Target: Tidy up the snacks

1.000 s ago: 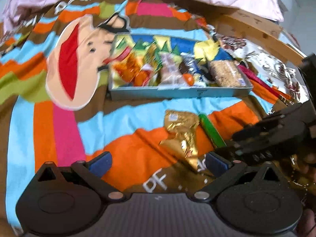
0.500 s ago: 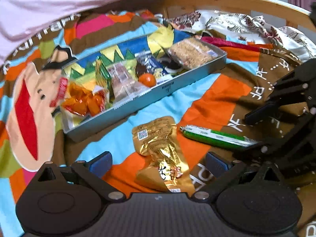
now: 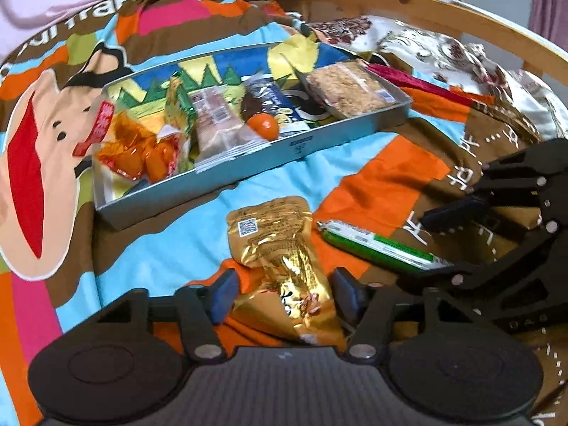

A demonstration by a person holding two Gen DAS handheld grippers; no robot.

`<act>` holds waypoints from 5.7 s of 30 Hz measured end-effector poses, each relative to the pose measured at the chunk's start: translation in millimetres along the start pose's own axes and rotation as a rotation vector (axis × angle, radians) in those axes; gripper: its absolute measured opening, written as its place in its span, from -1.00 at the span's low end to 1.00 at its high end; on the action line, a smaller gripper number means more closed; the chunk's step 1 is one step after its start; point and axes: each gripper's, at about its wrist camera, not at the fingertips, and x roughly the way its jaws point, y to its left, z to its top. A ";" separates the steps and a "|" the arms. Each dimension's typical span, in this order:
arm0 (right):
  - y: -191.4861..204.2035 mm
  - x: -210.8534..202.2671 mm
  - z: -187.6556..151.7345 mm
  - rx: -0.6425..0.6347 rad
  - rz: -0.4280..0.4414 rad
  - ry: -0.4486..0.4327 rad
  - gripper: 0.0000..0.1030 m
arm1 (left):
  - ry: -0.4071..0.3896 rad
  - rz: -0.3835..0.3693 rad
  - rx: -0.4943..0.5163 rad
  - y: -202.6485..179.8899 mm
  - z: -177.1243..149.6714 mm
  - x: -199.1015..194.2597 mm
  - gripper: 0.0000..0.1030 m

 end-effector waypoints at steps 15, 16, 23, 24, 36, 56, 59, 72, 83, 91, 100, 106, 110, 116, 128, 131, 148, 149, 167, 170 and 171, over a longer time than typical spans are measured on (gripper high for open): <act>15.8 -12.9 -9.6 -0.066 -0.006 -0.029 -0.53 | 0.039 -0.009 -0.092 0.7 -2.4 -6.8 0.18; 16.0 -14.6 -10.8 -0.067 -0.006 -0.030 -0.57 | 0.046 -0.012 -0.103 -0.9 -3.6 -10.9 0.18; 13.9 -20.3 -15.8 -0.043 -0.014 -0.044 -0.41 | 0.113 -0.021 -0.112 -16.4 -16.8 -33.2 0.18; 13.1 -19.6 -16.5 -0.037 -0.022 -0.047 -0.36 | 0.116 -0.018 -0.111 -16.6 -17.5 -33.2 0.19; 29.6 -9.5 -22.3 -0.180 -0.091 -0.098 -0.41 | 0.114 -0.037 -0.165 -11.0 -15.7 -22.2 0.20; 73.8 -1.1 -45.1 -0.700 -0.362 -0.169 -0.65 | 0.063 0.017 -0.125 -19.9 -12.1 -32.9 0.16; 71.9 -1.0 -43.4 -0.701 -0.376 -0.172 -0.65 | 0.046 0.024 -0.116 -21.7 -10.6 -37.1 0.16; 72.5 -1.3 -42.5 -0.732 -0.456 -0.201 -0.64 | -0.057 0.076 -0.143 -15.9 -5.7 -49.4 0.16; 52.1 -13.4 -19.9 -0.646 -0.541 -0.299 -0.64 | -0.234 0.107 -0.157 -15.0 1.9 -67.4 0.16; 20.1 2.3 45.2 -0.467 -0.593 -0.418 -0.64 | -0.353 0.149 -0.155 3.3 46.0 -56.4 0.16; -8.7 40.0 108.7 -0.288 -0.536 -0.466 -0.64 | -0.440 0.193 -0.226 49.9 97.4 -11.7 0.16; -14.7 70.0 125.6 -0.242 -0.510 -0.419 -0.65 | -0.439 0.196 -0.282 73.9 100.0 21.4 0.16; -22.5 84.7 131.8 -0.202 -0.492 -0.376 -0.64 | -0.409 0.243 -0.270 76.2 97.8 37.2 0.16; -25.7 94.2 127.7 -0.168 -0.484 -0.335 -0.64 | -0.379 0.238 -0.260 77.7 99.0 46.4 0.16; -28.6 96.1 120.9 -0.131 -0.459 -0.310 -0.53 | -0.333 0.213 -0.290 81.8 96.9 55.5 0.19; -31.5 92.2 119.2 -0.117 -0.458 -0.311 -0.49 | -0.331 0.193 -0.301 80.7 97.7 54.5 0.26; -54.0 7.3 115.5 0.065 -0.475 -0.504 0.32 | -0.407 0.172 -0.372 69.2 105.3 13.5 0.58; -55.1 0.4 115.3 0.079 -0.473 -0.517 0.44 | -0.414 0.175 -0.369 66.9 106.5 8.5 0.60; -52.6 -113.7 71.2 0.188 -0.409 -0.677 0.98 | -0.485 0.258 -0.357 22.3 100.3 -98.1 0.99; -48.7 -128.3 61.9 0.202 -0.386 -0.692 0.98 | -0.478 0.256 -0.374 12.8 90.2 -111.2 0.99; -46.4 -133.0 58.4 0.201 -0.380 -0.695 0.98 | -0.474 0.254 -0.380 9.9 87.1 -115.2 0.99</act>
